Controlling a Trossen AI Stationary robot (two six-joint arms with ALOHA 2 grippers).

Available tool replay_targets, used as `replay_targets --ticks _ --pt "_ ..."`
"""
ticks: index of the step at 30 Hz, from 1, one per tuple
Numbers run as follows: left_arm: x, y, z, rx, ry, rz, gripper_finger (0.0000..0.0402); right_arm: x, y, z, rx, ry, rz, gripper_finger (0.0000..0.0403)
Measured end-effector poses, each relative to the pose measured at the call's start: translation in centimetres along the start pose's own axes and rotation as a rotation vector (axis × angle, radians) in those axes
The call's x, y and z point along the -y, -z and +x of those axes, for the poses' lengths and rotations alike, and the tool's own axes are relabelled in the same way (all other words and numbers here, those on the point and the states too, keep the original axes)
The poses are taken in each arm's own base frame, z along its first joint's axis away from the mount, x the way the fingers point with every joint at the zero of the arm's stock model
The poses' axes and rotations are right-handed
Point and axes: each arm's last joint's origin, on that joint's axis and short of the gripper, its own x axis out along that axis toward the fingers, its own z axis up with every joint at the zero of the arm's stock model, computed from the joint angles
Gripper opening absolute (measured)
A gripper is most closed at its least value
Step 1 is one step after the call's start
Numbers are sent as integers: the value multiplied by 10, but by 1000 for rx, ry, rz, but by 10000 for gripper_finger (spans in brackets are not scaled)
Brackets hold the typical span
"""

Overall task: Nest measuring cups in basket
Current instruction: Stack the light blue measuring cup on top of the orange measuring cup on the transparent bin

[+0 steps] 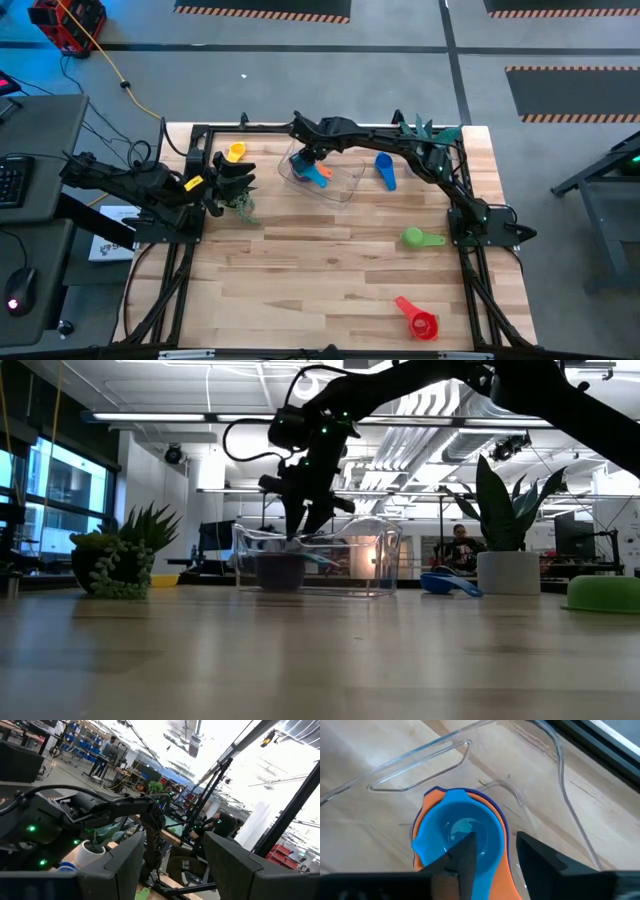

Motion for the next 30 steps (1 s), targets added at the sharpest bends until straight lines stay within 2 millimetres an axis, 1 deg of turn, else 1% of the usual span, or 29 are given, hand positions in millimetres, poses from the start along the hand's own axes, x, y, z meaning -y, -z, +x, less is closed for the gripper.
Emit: replay_targets --ticks 3,6,8,10,13,14,17,19,21,26,30 --pt "0 0 0 0 0 0 200 0 -1 -6 -22 -8 -50 143" --pt "0 0 0 0 0 26 200 -1 -7 -22 -37 -63 -118 143" --pt "0 0 0 4 1 40 200 -3 -5 -34 -93 -98 -182 133" --pt "0 -1 0 6 2 39 200 -6 -2 -40 -135 -154 -229 105" --pt "0 -1 -1 12 -10 39 200 -10 6 -39 -207 -227 -334 30" --pt "0 -1 -1 13 -11 39 200 -12 8 -39 -214 -255 -402 16" --pt "0 -2 -1 14 -13 39 200 -20 15 -42 -226 -378 -651 16" --pt "0 -2 -1 14 -13 39 200 -21 19 -42 -220 -337 -789 6" --pt "0 -2 -1 14 -13 38 200 -23 18 -38 -186 -309 -876 3" --pt "0 -1 -1 14 -15 38 200 -21 16 -22 -165 -347 -1064 1" --pt "0 -3 -1 33 -16 31 200 -29 22 -21 -149 -360 -1250 0"
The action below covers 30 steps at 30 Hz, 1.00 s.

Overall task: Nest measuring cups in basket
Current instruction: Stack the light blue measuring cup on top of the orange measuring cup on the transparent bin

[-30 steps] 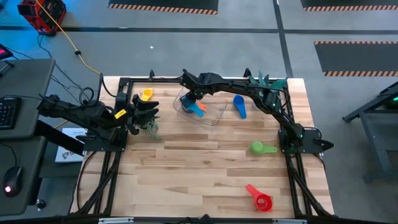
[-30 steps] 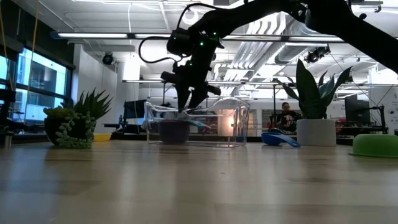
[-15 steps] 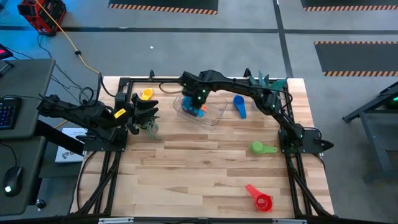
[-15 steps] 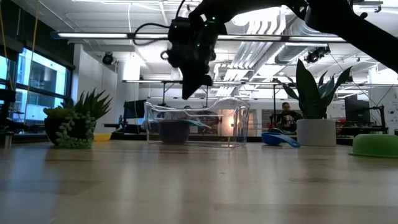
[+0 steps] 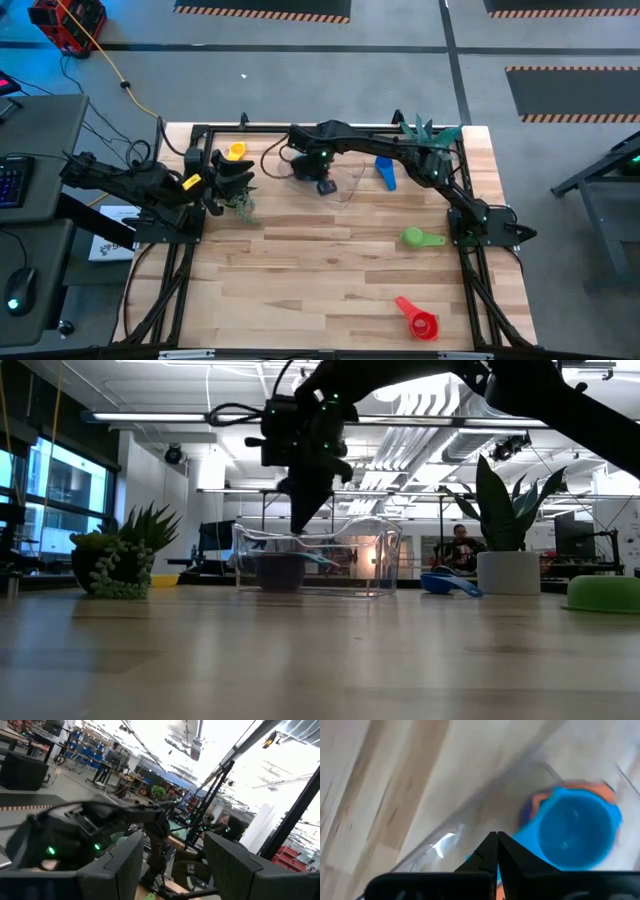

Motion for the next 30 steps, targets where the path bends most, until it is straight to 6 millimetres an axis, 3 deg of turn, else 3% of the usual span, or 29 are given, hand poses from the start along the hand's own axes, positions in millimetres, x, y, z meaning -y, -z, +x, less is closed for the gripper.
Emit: replay_targets --ticks 6,18,30 --pt "-1 -1 0 11 -24 3 200 -4 -6 1 -1 24 -186 0" --pt "0 -2 0 22 -20 -5 200 -2 -3 32 -59 -9 -183 0" --pt "0 -2 0 25 -29 -4 200 1 5 36 -203 61 -203 0"
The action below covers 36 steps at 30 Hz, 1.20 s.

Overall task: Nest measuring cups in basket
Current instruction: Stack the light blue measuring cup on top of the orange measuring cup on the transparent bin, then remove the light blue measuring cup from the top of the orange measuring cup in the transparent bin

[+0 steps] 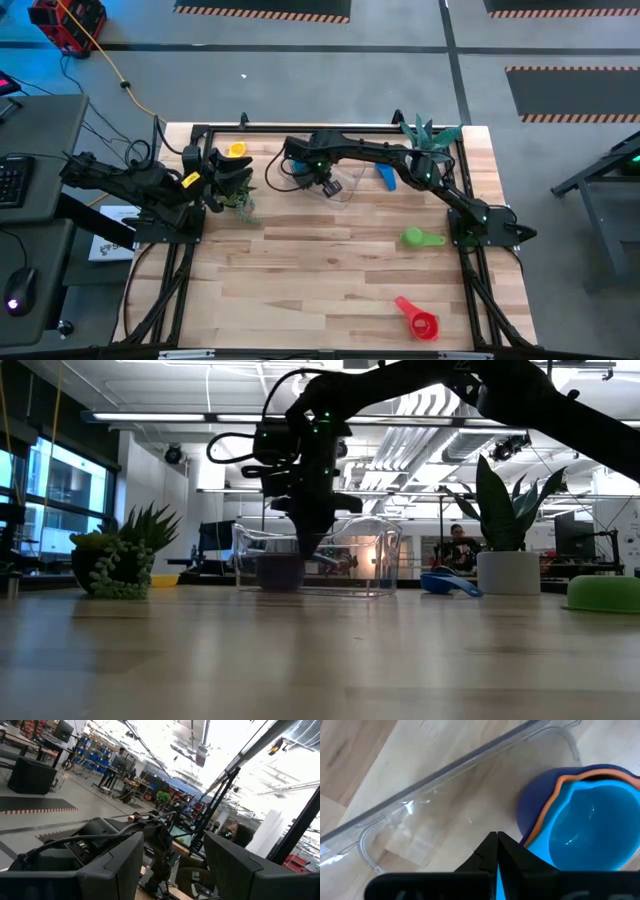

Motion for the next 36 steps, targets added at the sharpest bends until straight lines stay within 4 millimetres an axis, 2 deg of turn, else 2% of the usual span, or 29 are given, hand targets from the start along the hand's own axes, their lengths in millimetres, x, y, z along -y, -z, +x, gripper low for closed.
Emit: replay_targets --ticks 5,7,11,17,19,23,25,29,32,36 --pt "0 0 0 0 -1 0 200 -1 0 -1 -1 -9 3 0" --pt "0 0 0 0 -1 0 200 -2 0 -7 8 -30 24 0" --pt "0 0 0 -1 -1 16 200 -7 4 -39 48 -22 95 0" --pt "0 0 0 -1 -1 60 200 -18 16 -88 73 -28 354 0" --pt "0 0 0 -1 -1 61 200 -27 19 -97 30 -70 409 0" --pt "0 0 0 -1 -1 71 200 -45 12 -96 -18 -170 526 0" --pt "0 0 0 -4 8 91 200 -60 6 -99 -1 -214 525 0" --pt "0 0 -1 -11 38 95 200 -106 1 -105 -22 -255 555 0" --pt "0 -1 -2 -21 54 98 200 -147 9 -114 49 -245 653 0" --pt "0 2 -2 -47 73 111 200 -207 26 -124 173 -243 874 0"
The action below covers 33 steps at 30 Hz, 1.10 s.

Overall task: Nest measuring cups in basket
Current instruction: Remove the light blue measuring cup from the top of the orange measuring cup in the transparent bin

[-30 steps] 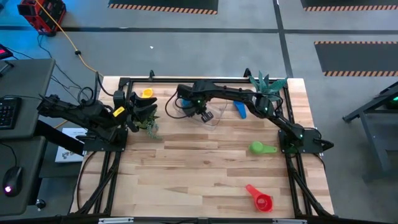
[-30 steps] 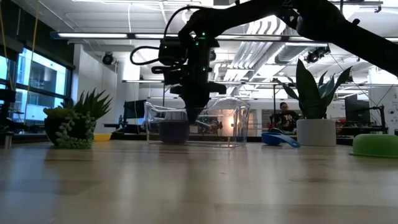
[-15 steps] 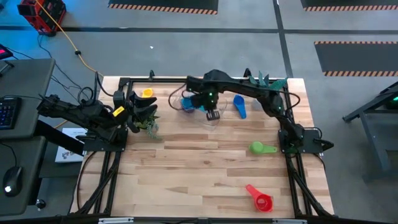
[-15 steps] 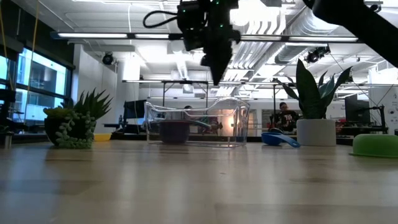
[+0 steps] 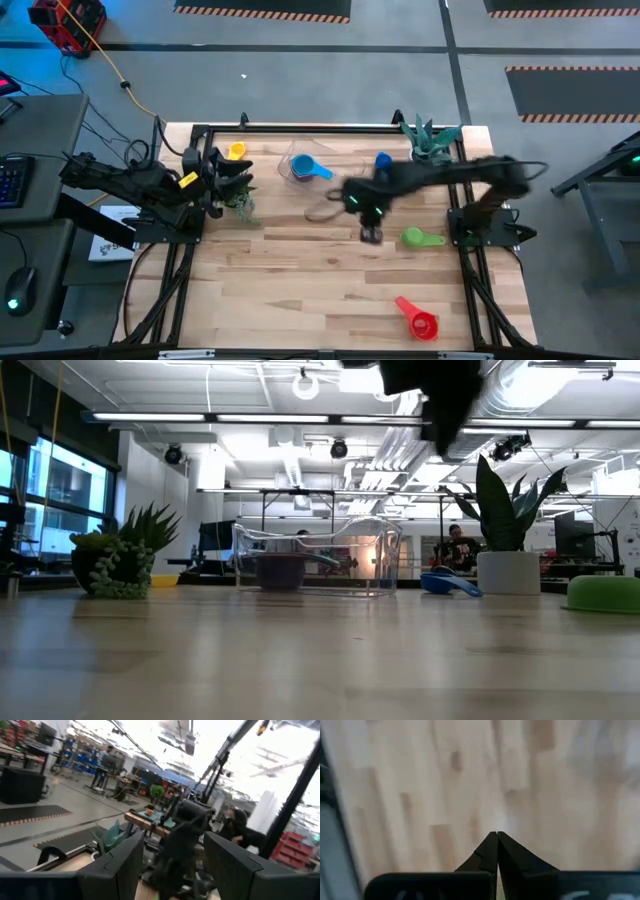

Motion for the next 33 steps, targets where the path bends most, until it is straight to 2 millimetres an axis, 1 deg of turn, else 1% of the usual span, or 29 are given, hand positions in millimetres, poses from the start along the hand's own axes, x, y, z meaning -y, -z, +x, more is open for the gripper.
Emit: replay_targets --ticks 3,6,9,12,18,24,33 --pt "1 2 0 -26 27 11 200 -16 39 -6 100 -44 168 0" --pt "1 4 0 -41 43 16 200 -28 71 -9 152 -70 263 0" --pt "1 4 0 -41 44 16 200 -37 97 -11 143 -100 285 0" --pt "1 4 0 -43 42 18 200 -43 113 -7 114 -109 254 0" --pt "1 4 0 -39 32 17 200 -54 129 1 74 -117 136 0" --pt "-2 4 0 -21 -51 5 200 -59 132 1 81 -128 48 0" --pt "-3 3 0 -15 -70 5 200 -59 131 1 84 -131 70 0"
